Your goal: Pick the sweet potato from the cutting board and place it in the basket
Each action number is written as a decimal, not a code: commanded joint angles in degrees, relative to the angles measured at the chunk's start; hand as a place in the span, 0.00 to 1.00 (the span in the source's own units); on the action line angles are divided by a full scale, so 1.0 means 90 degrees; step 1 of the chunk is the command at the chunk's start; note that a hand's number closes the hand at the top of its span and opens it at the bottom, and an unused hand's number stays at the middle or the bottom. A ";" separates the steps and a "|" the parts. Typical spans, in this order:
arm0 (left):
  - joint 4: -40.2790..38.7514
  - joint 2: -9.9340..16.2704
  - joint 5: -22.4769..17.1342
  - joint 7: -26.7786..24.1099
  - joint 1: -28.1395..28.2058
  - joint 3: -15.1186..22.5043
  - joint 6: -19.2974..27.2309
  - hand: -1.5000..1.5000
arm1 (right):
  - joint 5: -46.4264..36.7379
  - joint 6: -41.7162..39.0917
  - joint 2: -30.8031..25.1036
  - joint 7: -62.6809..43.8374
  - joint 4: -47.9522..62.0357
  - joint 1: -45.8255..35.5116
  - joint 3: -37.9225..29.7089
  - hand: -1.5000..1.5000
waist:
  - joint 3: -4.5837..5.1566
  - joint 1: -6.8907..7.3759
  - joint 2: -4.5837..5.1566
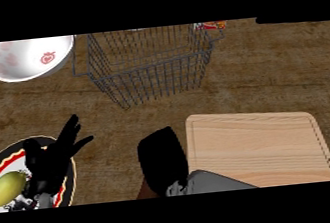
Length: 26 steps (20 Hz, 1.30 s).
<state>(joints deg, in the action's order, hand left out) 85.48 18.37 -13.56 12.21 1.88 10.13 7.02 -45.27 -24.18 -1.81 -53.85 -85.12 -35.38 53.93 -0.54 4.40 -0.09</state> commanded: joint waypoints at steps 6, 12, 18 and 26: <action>-0.0362 0.0002 0.0090 0.0302 0.0252 0.0211 -0.0020 0.50 | 0.0325 0.3672 0.0197 -0.0535 -0.1519 -0.0240 -0.0668 1.00 | 0.0021 0.0145 0.0038; -0.0518 0.0088 0.0136 0.0440 0.0142 0.0159 0.0006 0.50 | 0.0019 0.4964 0.0199 -0.1565 -0.1680 -0.1370 -0.0821 1.00 | 0.0081 0.0058 -0.0020; -0.0513 0.0115 0.0089 0.0373 0.0253 0.0078 -0.0022 0.50 | -0.0039 0.4780 0.0198 -0.2482 -0.1141 -0.2934 -0.1616 1.00 | 0.0100 -0.0029 -0.0064; -0.0466 0.0011 0.0166 0.0407 0.0316 0.0192 0.0033 0.50 | 0.0258 0.4899 0.0198 -0.2840 0.0133 -0.4446 -0.2542 1.00 | 0.0099 -0.0022 -0.0008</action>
<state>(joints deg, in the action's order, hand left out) 84.75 19.32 -13.27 14.05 1.83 9.69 7.09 -44.13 16.41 -0.61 -66.96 -88.90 -68.46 33.81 -0.18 3.86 -0.81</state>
